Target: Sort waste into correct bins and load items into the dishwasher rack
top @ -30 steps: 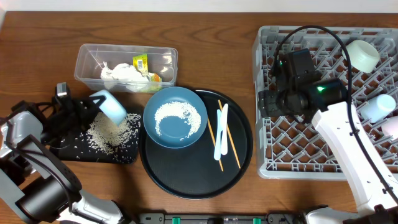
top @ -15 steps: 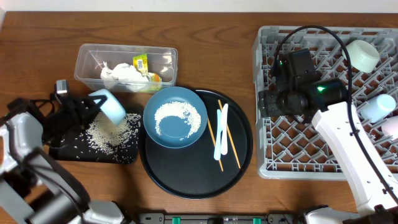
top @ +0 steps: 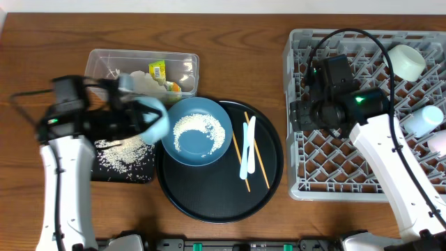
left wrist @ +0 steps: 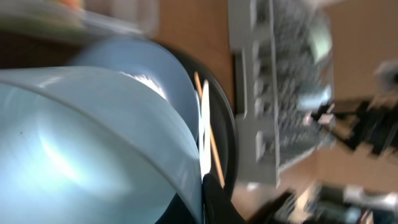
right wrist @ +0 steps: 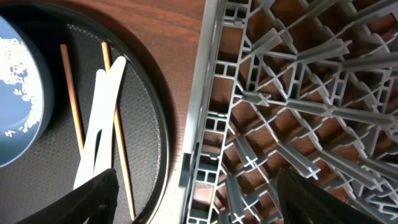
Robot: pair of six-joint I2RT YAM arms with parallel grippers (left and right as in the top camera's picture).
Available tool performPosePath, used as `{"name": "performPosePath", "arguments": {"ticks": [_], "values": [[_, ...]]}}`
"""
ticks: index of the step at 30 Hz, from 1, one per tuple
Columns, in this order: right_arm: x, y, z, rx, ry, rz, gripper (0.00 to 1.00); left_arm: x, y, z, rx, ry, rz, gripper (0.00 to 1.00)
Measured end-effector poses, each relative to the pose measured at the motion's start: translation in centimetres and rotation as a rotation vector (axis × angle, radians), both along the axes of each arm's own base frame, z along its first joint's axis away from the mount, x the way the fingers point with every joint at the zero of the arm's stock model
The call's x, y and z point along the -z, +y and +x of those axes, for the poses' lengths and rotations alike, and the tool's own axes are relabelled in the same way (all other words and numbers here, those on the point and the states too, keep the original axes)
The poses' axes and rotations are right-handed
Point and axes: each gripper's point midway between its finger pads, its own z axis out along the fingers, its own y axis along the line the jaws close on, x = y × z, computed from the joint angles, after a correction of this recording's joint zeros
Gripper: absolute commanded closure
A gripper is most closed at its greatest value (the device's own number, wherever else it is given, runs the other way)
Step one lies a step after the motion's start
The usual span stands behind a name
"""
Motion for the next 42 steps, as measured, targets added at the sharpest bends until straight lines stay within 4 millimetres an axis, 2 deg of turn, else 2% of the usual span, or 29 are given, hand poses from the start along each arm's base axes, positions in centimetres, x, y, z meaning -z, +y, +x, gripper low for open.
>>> {"name": "performPosePath", "arguments": {"ticks": [4,9,13,17,20,26,33,40,42], "values": [[0.0,0.0,0.0,0.000,0.000,0.000,0.23,1.0,-4.6,-1.6,0.143,0.025,0.068,0.94],[0.0,0.0,0.0,0.000,0.000,0.000,0.23,2.1,-10.1,-4.7,0.332,0.045,0.142,0.94],[0.0,0.0,0.0,0.000,0.000,0.000,0.23,3.0,-12.8,-6.7,0.425,0.049,0.207,0.94],[0.0,0.0,0.0,0.000,0.000,0.000,0.23,4.1,-14.8,-7.8,0.490,0.046,0.258,0.94],[0.0,0.0,0.0,0.000,0.000,0.000,0.23,5.0,-15.9,-8.6,0.530,0.060,0.278,0.94],[0.0,0.0,0.0,0.000,0.000,0.000,0.23,7.9,-18.2,-11.0,0.642,0.138,0.328,0.94],[0.0,0.0,0.0,0.000,0.000,0.000,0.23,10.0,-20.2,-13.6,0.749,0.161,0.380,0.94],[0.0,0.0,0.0,0.000,0.000,0.000,0.23,10.9,-19.9,-13.2,0.744,0.147,0.439,0.92],[0.0,0.0,0.0,0.000,0.000,0.000,0.23,10.9,-19.9,-13.1,0.742,0.142,0.445,0.83]]}}
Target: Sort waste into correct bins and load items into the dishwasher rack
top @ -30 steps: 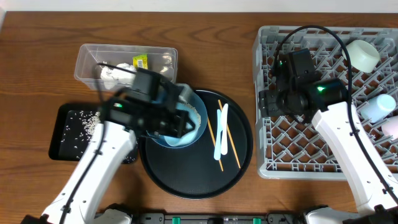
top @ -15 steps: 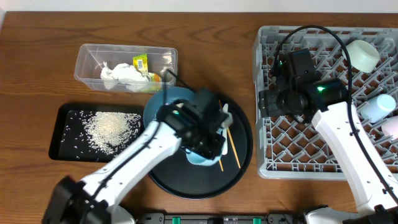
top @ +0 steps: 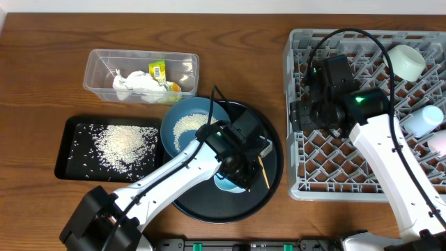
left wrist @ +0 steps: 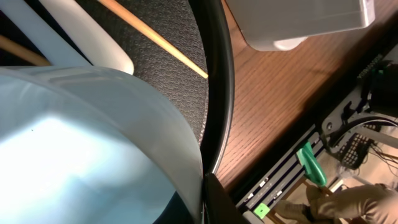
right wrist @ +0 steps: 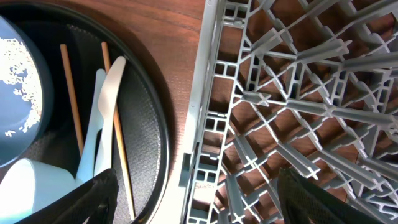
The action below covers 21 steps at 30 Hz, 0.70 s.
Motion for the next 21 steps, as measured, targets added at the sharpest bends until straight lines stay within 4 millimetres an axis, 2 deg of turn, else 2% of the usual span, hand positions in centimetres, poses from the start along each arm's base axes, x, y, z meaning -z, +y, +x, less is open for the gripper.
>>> {"name": "performPosePath", "arguments": {"ticks": [4,13,14,17,21], "values": [[0.0,0.0,0.0,0.000,0.000,0.000,0.23,0.1,0.1,0.1,-0.006,-0.006,0.007,0.67],[0.1,-0.1,-0.2,0.000,0.010,-0.003,0.22,0.1,0.4,0.5,-0.029,-0.005,0.016,0.65],[0.1,-0.1,-0.3,0.000,0.011,-0.003,0.22,0.1,0.6,0.8,-0.038,-0.009,0.023,0.63],[0.1,-0.1,-0.3,0.000,0.012,-0.003,0.22,-0.2,1.8,3.0,-0.097,-0.057,0.048,0.54],[0.1,-0.1,-0.3,0.000,0.012,-0.003,0.22,-1.2,3.8,7.5,-0.211,-0.163,0.070,0.47]]}}
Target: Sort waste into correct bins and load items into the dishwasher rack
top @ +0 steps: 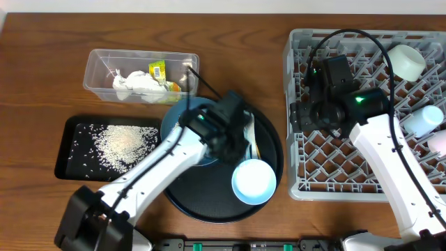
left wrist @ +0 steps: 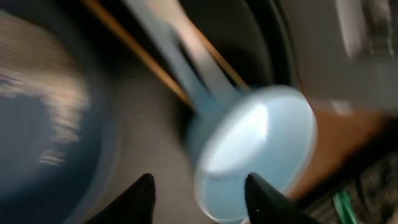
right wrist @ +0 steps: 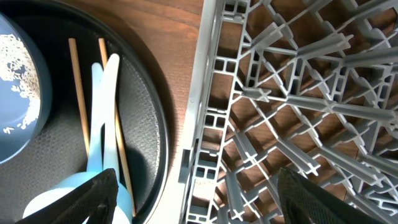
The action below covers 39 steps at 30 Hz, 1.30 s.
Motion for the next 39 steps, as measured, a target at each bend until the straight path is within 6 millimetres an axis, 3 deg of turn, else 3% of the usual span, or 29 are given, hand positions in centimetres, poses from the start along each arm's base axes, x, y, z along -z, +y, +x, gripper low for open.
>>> {"name": "performPosePath", "arguments": {"ticks": [3,9,13,21,35,39], "values": [[0.0,0.0,0.0,0.000,0.000,0.000,0.22,-0.6,1.5,3.4,-0.081,-0.098,0.010,0.44],[0.0,0.0,0.0,0.000,0.000,0.000,0.22,-0.9,2.4,5.9,-0.134,-0.183,0.033,0.44],[0.0,0.0,0.0,0.000,0.000,0.000,0.22,0.3,2.6,6.4,-0.156,-0.173,0.066,0.44],[0.0,0.0,0.0,0.000,0.000,0.000,0.22,5.6,2.5,6.6,-0.157,-0.083,0.150,0.44],[0.0,0.0,0.0,0.000,-0.001,0.000,0.22,8.1,1.8,5.9,-0.129,-0.043,0.182,0.46],[0.0,0.0,0.0,0.000,-0.001,0.000,0.22,9.4,2.0,5.7,-0.135,-0.013,0.203,0.60]]}}
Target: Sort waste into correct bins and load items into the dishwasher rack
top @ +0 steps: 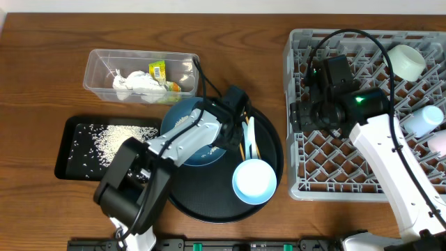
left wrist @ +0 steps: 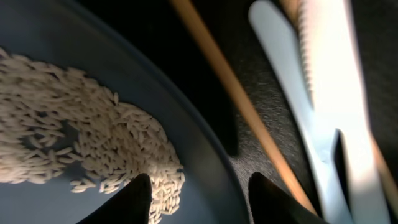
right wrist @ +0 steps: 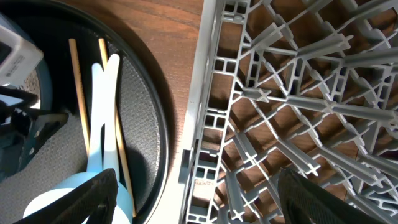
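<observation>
A dark blue bowl (top: 182, 124) with rice (left wrist: 93, 143) sits on the round black tray (top: 202, 206). My left gripper (left wrist: 205, 200) is open low at the bowl's right rim, one finger over the rice, the other outside the rim. Beside it lie chopsticks (left wrist: 239, 102), a pale blue utensil (left wrist: 289, 74) and a white one (left wrist: 339, 87). A light blue cup (top: 254, 183) stands mouth up at the tray's front right. My right gripper (right wrist: 199, 208) hangs open and empty over the left edge of the grey dishwasher rack (top: 362, 150).
A clear bin (top: 101, 64) with wrappers and crumpled paper stands at the back left. A black rectangular tray (top: 73, 164) with spilled rice lies at the left. A white cup (top: 406, 61) and other white items (top: 424, 122) sit in the rack's right side.
My left gripper has moved from above the utensils and cup back to the blue bowl's right rim, still open. The cup stays on the tray. The right arm has not moved.
My left gripper first held the light blue cup near the rectangular rice tray. Then it held the cup low at the round tray's front right. Then the cup stood released there with the gripper open above. Now the gripper straddles the bowl's rim.
</observation>
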Robot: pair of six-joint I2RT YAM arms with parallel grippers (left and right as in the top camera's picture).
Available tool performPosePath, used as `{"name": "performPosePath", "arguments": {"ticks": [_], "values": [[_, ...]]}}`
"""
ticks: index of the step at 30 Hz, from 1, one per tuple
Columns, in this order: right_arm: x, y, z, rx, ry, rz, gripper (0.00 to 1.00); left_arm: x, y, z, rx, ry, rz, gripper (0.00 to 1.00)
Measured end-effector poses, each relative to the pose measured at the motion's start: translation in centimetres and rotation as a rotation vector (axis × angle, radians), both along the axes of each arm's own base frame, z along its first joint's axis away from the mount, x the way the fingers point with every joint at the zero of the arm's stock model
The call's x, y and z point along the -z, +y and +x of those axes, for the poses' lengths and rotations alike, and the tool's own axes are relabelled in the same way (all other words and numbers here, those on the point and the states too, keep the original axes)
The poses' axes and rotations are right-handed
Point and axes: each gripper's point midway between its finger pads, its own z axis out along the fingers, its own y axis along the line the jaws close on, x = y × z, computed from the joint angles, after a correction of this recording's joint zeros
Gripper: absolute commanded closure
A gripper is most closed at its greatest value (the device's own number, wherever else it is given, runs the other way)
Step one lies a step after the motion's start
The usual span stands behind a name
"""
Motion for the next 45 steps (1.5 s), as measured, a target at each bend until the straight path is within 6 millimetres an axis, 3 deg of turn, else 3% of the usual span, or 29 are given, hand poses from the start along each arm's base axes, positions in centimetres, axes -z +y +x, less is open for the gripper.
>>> {"name": "performPosePath", "arguments": {"ticks": [10,23,37,45], "values": [[0.0,0.0,0.0,0.000,0.000,0.000,0.22,-0.1,-0.1,0.2,-0.007,-0.013,0.021,0.93],[0.0,0.0,0.0,0.000,0.000,0.000,0.22,-2.0,1.5,-0.5,-0.010,-0.014,0.074,0.94],[0.0,0.0,0.0,0.000,0.001,-0.001,0.22,-8.6,2.6,-1.4,-0.035,-0.084,-0.021,0.93],[0.0,0.0,0.0,0.000,0.002,-0.001,0.22,-12.9,6.5,0.2,-0.164,-0.182,-0.083,0.94]]}}
